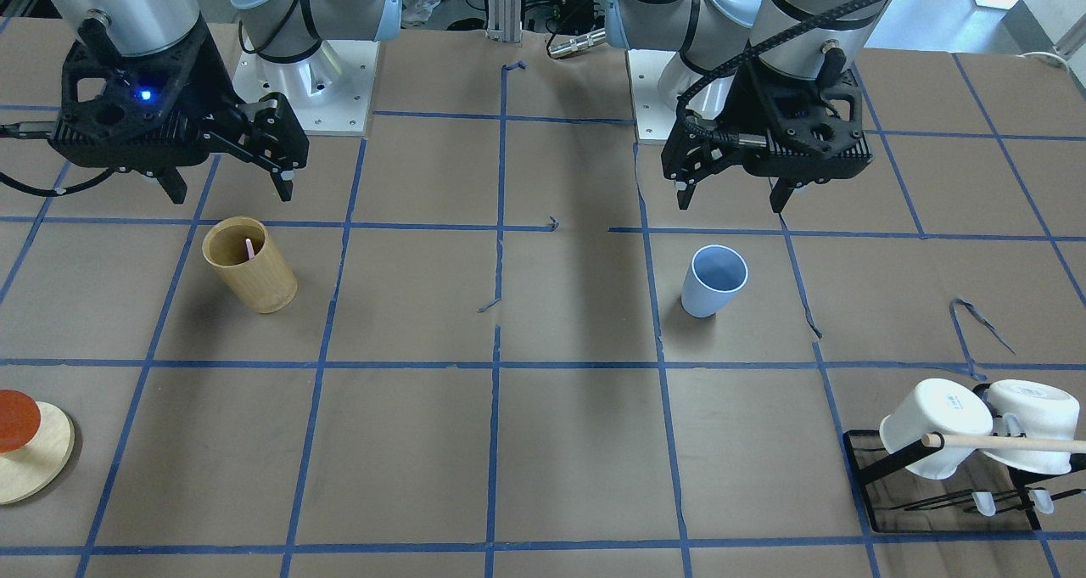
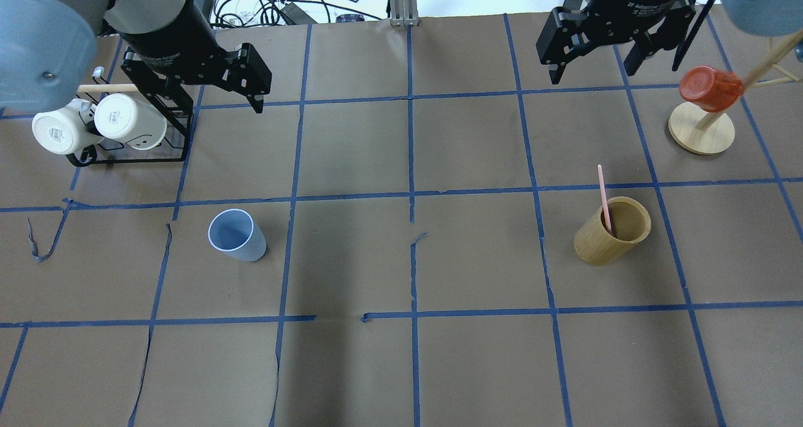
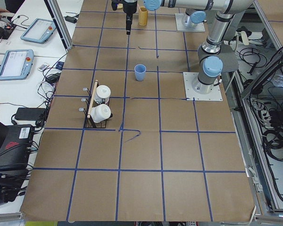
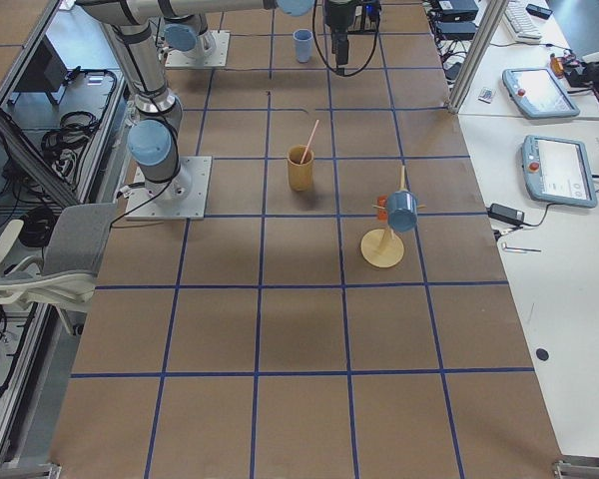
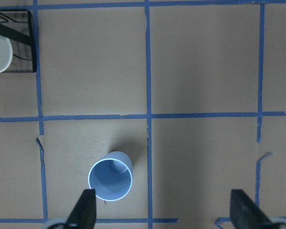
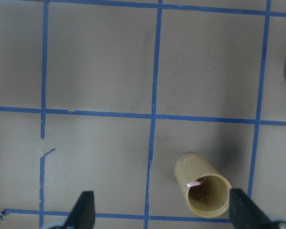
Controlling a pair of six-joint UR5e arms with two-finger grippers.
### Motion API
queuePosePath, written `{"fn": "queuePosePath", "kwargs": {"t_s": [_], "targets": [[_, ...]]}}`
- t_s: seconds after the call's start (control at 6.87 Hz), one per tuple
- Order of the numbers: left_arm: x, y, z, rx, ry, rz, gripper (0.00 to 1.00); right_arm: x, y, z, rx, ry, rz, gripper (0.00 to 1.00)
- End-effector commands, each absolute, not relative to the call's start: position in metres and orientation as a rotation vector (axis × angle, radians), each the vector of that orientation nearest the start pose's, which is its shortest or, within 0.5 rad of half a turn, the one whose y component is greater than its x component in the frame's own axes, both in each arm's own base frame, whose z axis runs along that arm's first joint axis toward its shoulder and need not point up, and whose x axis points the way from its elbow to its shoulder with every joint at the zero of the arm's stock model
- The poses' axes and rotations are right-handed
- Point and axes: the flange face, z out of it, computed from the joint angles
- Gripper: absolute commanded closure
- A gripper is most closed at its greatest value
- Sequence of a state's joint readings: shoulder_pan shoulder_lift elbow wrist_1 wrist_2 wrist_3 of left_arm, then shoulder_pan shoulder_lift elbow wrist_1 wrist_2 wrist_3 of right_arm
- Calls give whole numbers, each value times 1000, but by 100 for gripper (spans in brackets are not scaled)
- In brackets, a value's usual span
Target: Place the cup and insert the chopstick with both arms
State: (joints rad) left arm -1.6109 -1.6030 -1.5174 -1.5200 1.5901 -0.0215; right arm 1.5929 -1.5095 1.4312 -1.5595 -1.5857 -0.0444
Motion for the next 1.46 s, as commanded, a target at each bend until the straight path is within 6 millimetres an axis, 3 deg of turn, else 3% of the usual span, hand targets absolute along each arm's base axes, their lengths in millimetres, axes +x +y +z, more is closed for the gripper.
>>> {"fn": "queuePosePath", "kwargs": {"t_s": [0.0, 0.58, 0.87, 1.17, 1.31], "targets": [[-153, -507, 506, 30, 3123, -121, 0, 143, -520, 525, -103, 3153, -106, 0], [-153, -507, 502, 30, 3125, -113, 0, 144, -520, 525, -103, 3150, -104, 0], [-140, -508, 483, 163, 3110, -75, 0, 145, -520, 522, -103, 3147, -101, 0], [-64, -506, 397, 20, 3161, 54, 0, 144, -519, 518, -101, 3147, -94, 0], [-51, -502, 355, 109, 3165, -20, 0, 144, -520, 517, -101, 3147, -94, 0]]}}
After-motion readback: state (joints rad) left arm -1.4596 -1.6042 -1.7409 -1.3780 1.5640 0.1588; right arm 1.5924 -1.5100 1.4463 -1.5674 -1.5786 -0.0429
